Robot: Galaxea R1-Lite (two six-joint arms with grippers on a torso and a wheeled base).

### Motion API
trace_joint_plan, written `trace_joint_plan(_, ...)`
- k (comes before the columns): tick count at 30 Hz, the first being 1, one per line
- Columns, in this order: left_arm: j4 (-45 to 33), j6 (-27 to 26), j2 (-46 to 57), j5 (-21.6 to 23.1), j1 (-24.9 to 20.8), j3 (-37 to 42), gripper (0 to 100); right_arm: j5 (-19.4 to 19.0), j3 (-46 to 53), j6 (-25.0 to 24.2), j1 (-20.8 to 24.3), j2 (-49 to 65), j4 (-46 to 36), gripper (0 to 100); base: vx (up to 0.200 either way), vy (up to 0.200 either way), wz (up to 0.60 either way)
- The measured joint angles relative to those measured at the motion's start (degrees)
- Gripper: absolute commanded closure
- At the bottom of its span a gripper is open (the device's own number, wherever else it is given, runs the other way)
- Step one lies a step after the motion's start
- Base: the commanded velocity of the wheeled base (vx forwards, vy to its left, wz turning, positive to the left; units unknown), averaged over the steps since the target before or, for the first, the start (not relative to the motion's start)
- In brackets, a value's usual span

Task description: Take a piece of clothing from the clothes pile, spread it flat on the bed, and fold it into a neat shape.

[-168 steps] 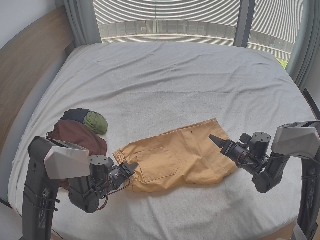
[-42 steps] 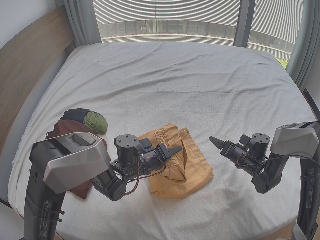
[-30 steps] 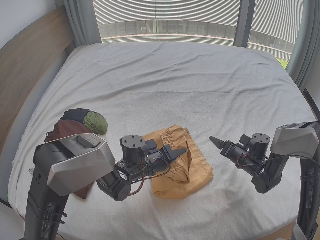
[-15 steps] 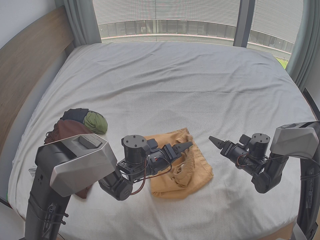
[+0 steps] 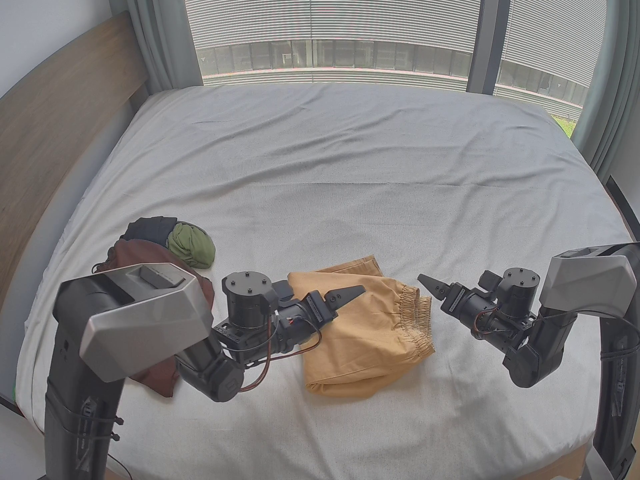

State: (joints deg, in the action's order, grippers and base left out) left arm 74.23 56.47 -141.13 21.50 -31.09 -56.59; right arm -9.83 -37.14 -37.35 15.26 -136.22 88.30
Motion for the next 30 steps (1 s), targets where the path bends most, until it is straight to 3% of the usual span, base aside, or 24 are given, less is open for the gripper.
trace_joint_plan(11, 3.0, -7.1, 8.2, 3.0, 4.4, 14.0, 0, 0.0, 0.9, 0.1, 0.3, -0.4, -0.6, 0, 0.000, 0.000, 0.00)
trace_joint_plan(21, 12.2, -11.5, 14.9, 8.0, 11.2, 28.9, 0, -0.1, 2.2, 0.2, 0.5, -0.4, -5.5, 0, 0.000, 0.000, 0.00)
trace_joint_plan(30, 14.5, -20.9, 18.6, 10.7, 17.3, 37.4, 0, -0.2, 3.0, 0.2, 0.9, -2.2, -7.5, 0, 0.000, 0.000, 0.00)
